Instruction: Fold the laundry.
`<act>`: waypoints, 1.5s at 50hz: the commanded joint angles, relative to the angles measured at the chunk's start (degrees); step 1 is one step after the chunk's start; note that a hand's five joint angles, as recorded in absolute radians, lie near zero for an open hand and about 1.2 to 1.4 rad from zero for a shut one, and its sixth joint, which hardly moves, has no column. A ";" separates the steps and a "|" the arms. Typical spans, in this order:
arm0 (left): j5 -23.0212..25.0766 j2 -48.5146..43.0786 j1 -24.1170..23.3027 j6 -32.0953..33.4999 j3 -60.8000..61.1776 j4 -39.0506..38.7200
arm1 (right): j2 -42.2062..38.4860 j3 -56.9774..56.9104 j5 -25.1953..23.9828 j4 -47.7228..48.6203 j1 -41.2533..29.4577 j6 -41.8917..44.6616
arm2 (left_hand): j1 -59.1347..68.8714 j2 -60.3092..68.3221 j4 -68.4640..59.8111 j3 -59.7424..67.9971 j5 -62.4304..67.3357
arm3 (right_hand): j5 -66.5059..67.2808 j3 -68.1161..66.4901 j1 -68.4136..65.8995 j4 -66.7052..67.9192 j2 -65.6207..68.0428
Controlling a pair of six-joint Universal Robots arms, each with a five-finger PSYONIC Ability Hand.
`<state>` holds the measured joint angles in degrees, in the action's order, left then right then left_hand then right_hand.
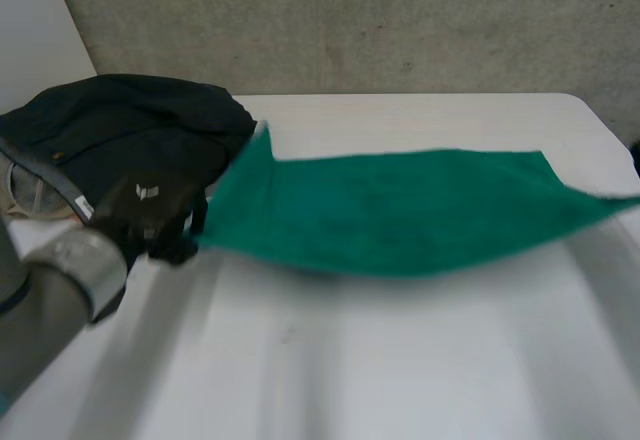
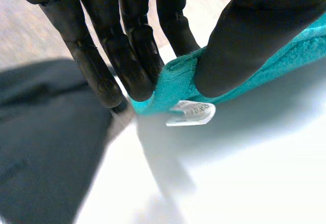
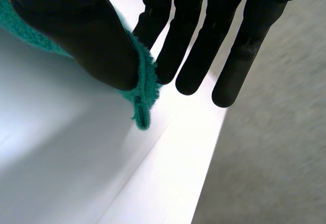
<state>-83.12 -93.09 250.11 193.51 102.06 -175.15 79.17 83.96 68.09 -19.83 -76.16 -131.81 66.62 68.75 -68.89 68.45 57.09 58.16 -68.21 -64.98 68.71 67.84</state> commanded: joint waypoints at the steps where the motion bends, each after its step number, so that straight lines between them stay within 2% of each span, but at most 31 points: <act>1: -2.30 9.07 -1.47 3.89 7.19 12.28 | 4.58 4.37 -3.31 -16.01 7.60 16.48 | 13.38 11.25 -11.11 11.55 12.91 | 11.84 -11.79 -15.02 11.29 12.16; 4: -3.27 8.72 -2.08 4.68 7.98 16.50 | 5.20 5.95 -4.90 -16.99 8.75 21.77 | 13.38 11.25 -11.11 11.55 12.91 | 11.84 -11.79 -15.02 11.29 12.16; 9: -3.62 4.68 -2.26 5.03 7.11 16.87 | 3.10 6.31 -4.55 -13.84 6.65 18.88 | 13.38 11.25 -11.11 11.55 12.91 | 11.84 -11.79 -15.02 11.29 12.16; 16: -3.98 -4.98 -1.12 4.59 -0.27 9.58 | -3.14 3.94 -2.00 -3.21 -0.38 10.88 | 13.38 11.25 -11.11 11.55 12.91 | 11.84 -11.79 -15.02 11.29 12.16; 21: -3.80 -12.18 -1.21 4.77 -7.99 2.03 | -10.33 -1.15 3.43 5.84 -5.30 3.60 | 13.38 11.25 -11.11 11.55 12.91 | 11.84 -11.79 -15.02 11.29 12.16; 28: -3.36 -19.14 -0.68 4.95 -20.12 -4.05 | -15.45 -10.55 6.88 10.86 -9.70 -1.60 | 13.38 11.25 -11.11 11.55 12.91 | 11.84 -11.79 -15.02 11.29 12.16; 32: -2.48 -19.50 -0.15 4.59 -30.49 -6.86 | -14.75 -19.25 9.95 19.55 -11.90 -11.86 | 13.38 11.25 -11.11 11.55 12.91 | 11.84 -11.79 -15.02 11.29 12.16; 33: -2.31 -18.89 0.02 4.25 -34.43 -8.61 | -13.53 -22.14 11.96 23.66 -12.34 -16.85 | 13.38 11.25 -11.11 11.55 12.91 | 11.84 -11.79 -15.02 11.29 12.16; 38: -3.01 -15.63 0.99 1.26 -41.14 -16.00 | -8.69 -25.86 14.79 34.94 -12.08 -29.19 | 13.38 11.25 -11.11 11.55 12.91 | 11.84 -11.79 -15.02 11.29 12.16; 40: -4.58 -14.32 1.34 -1.36 -42.11 -19.33 | -6.33 -25.43 14.27 37.57 -12.08 -31.65 | 13.38 11.25 -11.11 11.55 12.91 | 11.84 -11.79 -15.02 11.29 12.16; 43: -5.38 -13.43 1.60 -3.22 -42.20 -19.97 | -4.91 -24.72 12.86 37.68 -12.25 -31.67 | 13.38 11.25 -11.11 11.55 12.91 | 11.84 -11.79 -15.02 11.29 12.16; 51: -4.07 -11.94 1.52 -4.46 -37.55 -13.91 | -3.59 -20.77 9.78 33.55 -12.08 -29.38 | 13.38 11.25 -11.11 11.55 12.91 | 11.84 -11.79 -15.02 11.29 12.16; 56: -3.80 -9.75 0.55 -4.02 -30.01 -11.44 | -2.36 -16.82 8.47 29.77 -10.77 -26.93 | 13.38 11.25 -11.11 11.55 12.91 | 11.84 -11.79 -15.02 11.29 12.16; 67: -3.80 0.27 -2.44 -2.88 -8.82 -8.72 | 3.09 -3.90 -1.11 20.11 -1.89 -20.86 | 13.38 11.25 -11.11 11.55 12.91 | 11.84 -11.79 -15.02 11.29 12.16; 75: -4.24 10.02 -4.11 -0.24 6.48 -3.89 | 7.22 5.86 -8.32 11.23 7.34 -6.98 | 13.38 11.25 -11.11 11.55 12.91 | 11.84 -11.79 -15.02 11.29 12.16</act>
<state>-87.03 -89.74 247.05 191.29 98.66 -182.41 83.71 83.67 64.58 -2.67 -75.15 -148.49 66.62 68.79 -68.90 68.47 57.09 58.19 -68.22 -64.98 68.73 67.84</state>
